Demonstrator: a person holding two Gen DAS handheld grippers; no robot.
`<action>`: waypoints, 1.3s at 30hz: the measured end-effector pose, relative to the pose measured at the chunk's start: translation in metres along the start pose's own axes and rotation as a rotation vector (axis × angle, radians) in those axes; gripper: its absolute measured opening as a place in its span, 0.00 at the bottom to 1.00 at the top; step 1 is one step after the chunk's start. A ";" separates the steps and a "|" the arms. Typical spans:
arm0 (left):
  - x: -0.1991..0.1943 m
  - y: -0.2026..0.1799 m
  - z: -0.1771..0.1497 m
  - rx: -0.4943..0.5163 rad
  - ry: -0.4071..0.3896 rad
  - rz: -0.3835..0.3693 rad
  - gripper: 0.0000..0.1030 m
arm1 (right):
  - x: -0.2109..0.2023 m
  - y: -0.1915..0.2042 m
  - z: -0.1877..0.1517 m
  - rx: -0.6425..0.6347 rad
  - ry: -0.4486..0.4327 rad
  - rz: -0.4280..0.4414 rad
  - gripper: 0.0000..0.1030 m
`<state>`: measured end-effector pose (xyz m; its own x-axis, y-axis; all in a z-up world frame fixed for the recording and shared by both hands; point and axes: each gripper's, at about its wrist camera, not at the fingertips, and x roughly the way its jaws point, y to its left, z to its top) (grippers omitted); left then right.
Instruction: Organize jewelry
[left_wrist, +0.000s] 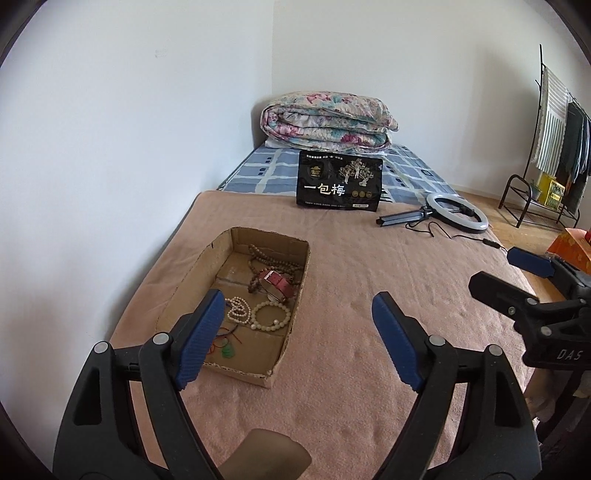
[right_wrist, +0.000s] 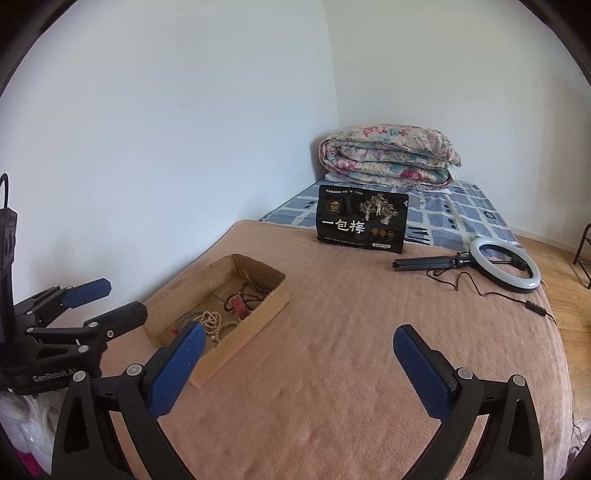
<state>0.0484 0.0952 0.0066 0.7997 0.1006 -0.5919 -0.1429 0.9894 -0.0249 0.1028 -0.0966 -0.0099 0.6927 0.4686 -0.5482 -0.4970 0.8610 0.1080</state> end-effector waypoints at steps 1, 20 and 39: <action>-0.002 -0.002 0.000 0.002 -0.006 0.001 0.87 | 0.000 -0.002 -0.002 -0.001 0.002 -0.004 1.00; 0.001 -0.005 -0.006 -0.001 0.002 0.050 0.99 | 0.005 -0.014 -0.016 -0.023 0.022 -0.046 1.00; 0.002 -0.002 -0.007 -0.009 0.005 0.049 0.99 | 0.009 -0.019 -0.021 -0.020 0.043 -0.060 1.00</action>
<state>0.0460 0.0925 -0.0003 0.7886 0.1481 -0.5968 -0.1866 0.9824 -0.0028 0.1073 -0.1128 -0.0343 0.6985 0.4068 -0.5887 -0.4659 0.8830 0.0575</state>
